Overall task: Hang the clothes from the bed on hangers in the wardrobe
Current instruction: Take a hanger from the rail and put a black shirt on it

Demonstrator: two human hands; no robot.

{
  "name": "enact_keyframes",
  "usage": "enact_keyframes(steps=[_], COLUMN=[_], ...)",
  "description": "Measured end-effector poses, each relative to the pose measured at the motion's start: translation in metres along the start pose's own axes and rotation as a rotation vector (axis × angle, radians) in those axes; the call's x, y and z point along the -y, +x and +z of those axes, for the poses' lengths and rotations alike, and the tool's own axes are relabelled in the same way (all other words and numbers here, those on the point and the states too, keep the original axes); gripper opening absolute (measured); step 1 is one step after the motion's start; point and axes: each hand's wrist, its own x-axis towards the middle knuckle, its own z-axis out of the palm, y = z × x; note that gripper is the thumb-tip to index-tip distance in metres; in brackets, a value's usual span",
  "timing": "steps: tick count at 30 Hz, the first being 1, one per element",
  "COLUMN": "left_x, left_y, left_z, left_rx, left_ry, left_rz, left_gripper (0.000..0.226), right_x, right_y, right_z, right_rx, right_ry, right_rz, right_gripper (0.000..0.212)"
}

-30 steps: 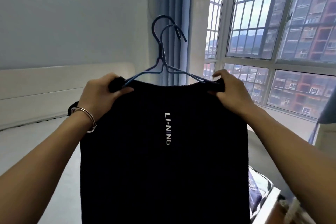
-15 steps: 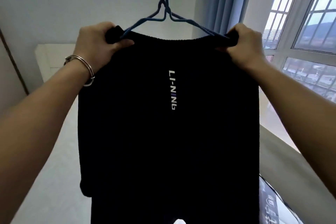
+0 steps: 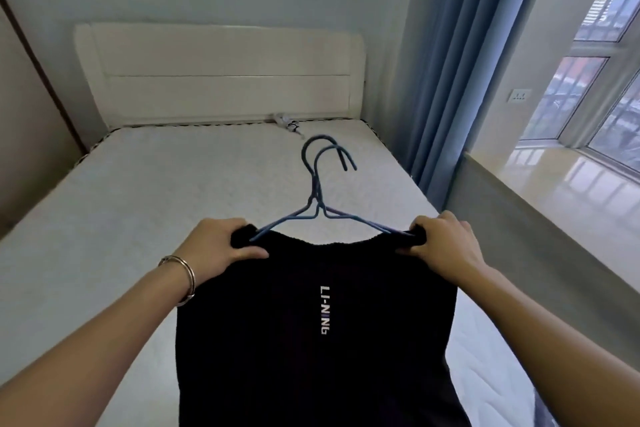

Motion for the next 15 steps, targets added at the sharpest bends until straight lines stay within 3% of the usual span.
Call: enact_keyframes(steps=[3, 5, 9, 12, 15], left_x=[0.032, 0.053, 0.094, 0.113, 0.134], left_y=[0.049, 0.088, 0.172, 0.223, 0.233], left_z=[0.027, 0.048, 0.105, 0.161, 0.232], left_rx=[0.132, 0.184, 0.076, -0.092, -0.058], left_ry=[0.057, 0.121, 0.384, 0.081, -0.096], left_rz=[-0.024, -0.063, -0.215, -0.266, -0.287], left_gripper=[0.029, 0.028, 0.044, 0.04, 0.054], right_x=[0.0, 0.001, 0.001, 0.004, 0.003], right_y=[0.04, 0.075, 0.152, 0.192, 0.196], right_z=[0.043, 0.074, 0.136, 0.191, 0.263], right_rx=[0.029, 0.092, 0.084, 0.013, 0.179], right_ry=[-0.133, -0.061, 0.149, 0.417, 0.433], right_rz=[-0.005, 0.063, 0.19, 0.234, 0.158], right_gripper=[0.039, 0.036, 0.031, 0.052, 0.067])
